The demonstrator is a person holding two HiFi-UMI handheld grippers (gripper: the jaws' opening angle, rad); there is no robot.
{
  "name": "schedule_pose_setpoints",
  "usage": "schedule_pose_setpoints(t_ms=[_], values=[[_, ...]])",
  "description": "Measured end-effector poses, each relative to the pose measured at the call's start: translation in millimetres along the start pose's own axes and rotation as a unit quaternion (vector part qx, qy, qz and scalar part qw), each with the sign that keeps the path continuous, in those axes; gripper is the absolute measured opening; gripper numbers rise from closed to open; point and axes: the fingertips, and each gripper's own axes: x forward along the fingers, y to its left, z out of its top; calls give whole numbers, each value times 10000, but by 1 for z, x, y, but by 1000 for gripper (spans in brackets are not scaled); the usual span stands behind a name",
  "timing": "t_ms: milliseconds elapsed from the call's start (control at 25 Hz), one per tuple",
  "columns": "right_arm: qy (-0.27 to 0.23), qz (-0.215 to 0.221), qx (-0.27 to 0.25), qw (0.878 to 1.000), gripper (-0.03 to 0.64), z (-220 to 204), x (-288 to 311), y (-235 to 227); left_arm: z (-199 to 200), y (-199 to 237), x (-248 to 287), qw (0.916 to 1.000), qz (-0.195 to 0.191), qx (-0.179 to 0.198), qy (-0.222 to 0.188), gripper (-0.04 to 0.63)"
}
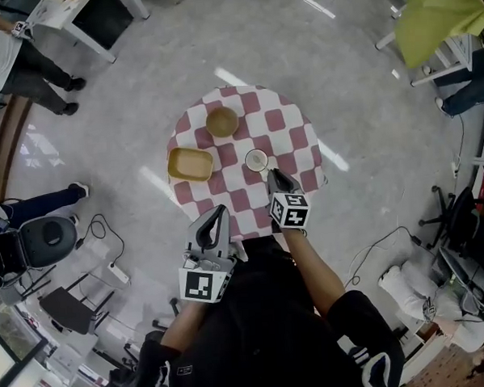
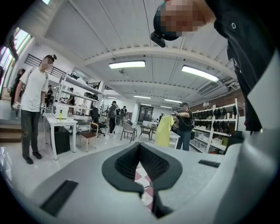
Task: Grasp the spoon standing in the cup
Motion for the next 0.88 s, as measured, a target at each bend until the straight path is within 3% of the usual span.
schedule_pose_setpoints(t_ms=[240,480,880], values=[[-500,5,-323,9982,60,7,-51,25,1,-14,-46,9999,-55,0,-146,8],[-1106,-51,-871,9900,60,-11,-133,71,-3,-36,-128,9985,-224,60,-488,8],[-1496,-143,-975,9838,60,-95,-275,137,-16,-78,-260,9967,-417,148,-680,8]])
